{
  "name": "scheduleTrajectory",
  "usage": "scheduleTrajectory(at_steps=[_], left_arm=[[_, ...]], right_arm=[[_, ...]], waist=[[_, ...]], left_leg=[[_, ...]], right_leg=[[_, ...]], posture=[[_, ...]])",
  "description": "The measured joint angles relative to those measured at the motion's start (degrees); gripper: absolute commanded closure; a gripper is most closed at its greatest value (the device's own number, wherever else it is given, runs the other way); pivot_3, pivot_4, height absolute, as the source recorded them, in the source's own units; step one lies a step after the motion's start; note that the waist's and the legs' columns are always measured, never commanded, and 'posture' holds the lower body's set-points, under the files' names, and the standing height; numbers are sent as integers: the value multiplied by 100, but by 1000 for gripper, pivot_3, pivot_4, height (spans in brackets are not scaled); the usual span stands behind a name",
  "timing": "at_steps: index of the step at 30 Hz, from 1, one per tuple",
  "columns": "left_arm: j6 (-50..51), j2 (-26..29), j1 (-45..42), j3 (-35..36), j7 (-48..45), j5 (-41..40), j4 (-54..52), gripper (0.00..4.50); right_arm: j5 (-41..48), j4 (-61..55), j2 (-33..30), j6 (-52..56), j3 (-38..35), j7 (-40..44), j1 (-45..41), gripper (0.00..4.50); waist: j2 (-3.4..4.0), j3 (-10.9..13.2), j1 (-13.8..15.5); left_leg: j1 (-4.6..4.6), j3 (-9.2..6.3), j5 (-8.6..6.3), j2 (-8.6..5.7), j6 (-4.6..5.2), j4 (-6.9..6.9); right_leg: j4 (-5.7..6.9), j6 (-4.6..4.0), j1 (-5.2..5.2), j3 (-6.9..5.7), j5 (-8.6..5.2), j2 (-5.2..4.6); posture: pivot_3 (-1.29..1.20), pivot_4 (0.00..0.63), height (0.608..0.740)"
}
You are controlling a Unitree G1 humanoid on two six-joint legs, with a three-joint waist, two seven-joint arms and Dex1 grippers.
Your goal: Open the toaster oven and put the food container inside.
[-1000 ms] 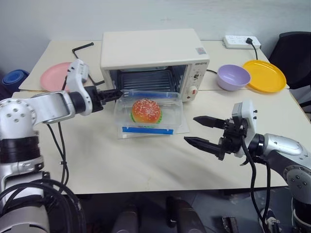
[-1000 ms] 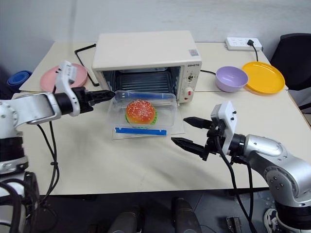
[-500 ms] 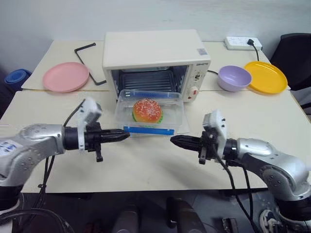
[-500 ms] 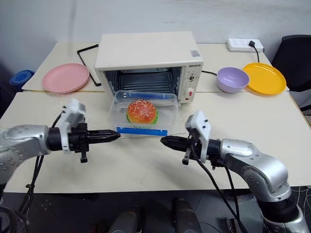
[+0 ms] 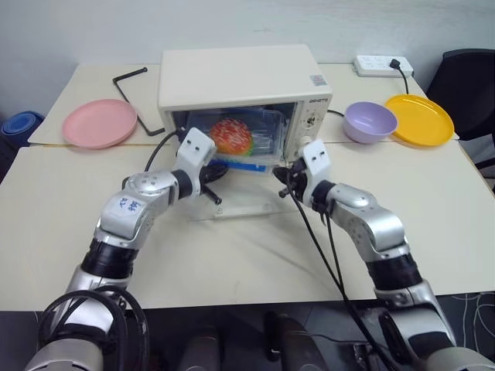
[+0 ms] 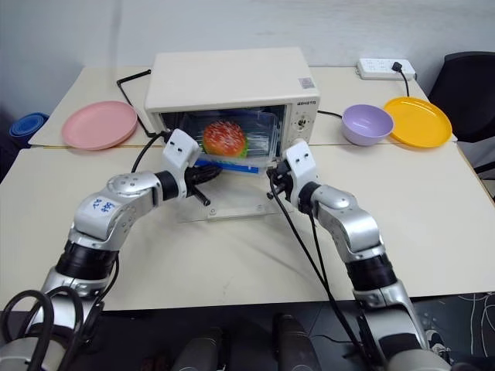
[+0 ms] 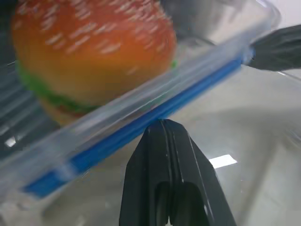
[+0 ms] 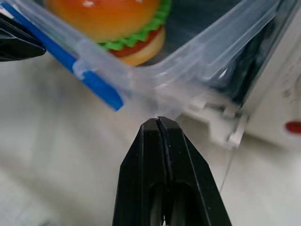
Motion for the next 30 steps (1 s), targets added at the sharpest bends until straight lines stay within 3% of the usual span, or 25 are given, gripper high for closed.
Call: scheduleTrajectory(at_steps=[5, 9, 12, 16, 19, 23, 30], left_arm=[[-193, -222, -284, 346, 192, 255, 510, 4500], [-170, -254, -276, 710, 167, 218, 512, 4500], [-33, -144, -99, 1110, 11, 6, 205, 4500], [518, 422, 605, 2041, -569, -785, -606, 4500], [715, 972, 953, 2504, -1095, -1233, -1053, 3986], [941, 2357, 1875, 3390, -2489, -1958, -1594, 2735], [799, 3464, 2672, 3976, -3681, -2053, -1482, 610]], right_arm=[[-198, 759, 293, -419, -197, -38, -453, 4481], [-213, 730, 287, -454, -319, 95, -437, 4481], [-106, 160, 40, -230, -409, 318, -99, 4481], [504, -1290, -671, 664, -764, 792, 921, 4481], [1020, -2156, -1000, 1217, -1001, 1018, 1419, 4500], [1857, -3303, -1585, 1910, -1402, 1435, 2459, 4500], [1664, -3302, -1250, 1974, -1152, 1011, 2964, 4500]], waist=[[0, 0, -11], [0, 0, -12], [0, 0, -11], [0, 0, -37], [0, 0, -75], [1, 0, -111], [0, 0, -105]], left_leg=[[-5, 2, 3, -1, -6, 0], [-8, 0, 3, -1, -6, 0], [-10, -3, 2, -1, -5, -5], [-15, -8, -6, 5, -8, -8], [-11, -10, -8, 6, -5, -7], [20, -6, -12, 8, 1, -10], [30, -6, -12, 6, 1, -6]], right_leg=[[6, -1, -7, -7, 0, -5], [6, -1, -9, -7, 0, -10], [3, -1, -9, -2, 0, -12], [-7, -3, -10, 26, -2, -11], [-3, -5, -8, 25, -3, -11], [-22, -19, 13, 26, -11, -7], [-14, -29, 18, 25, -15, -2]], posture=[[0, 150, 740], [0, 150, 740], [0, 150, 740], [0, 150, 740], [0, 150, 740], [0, 150, 740], [0, 150, 740]])
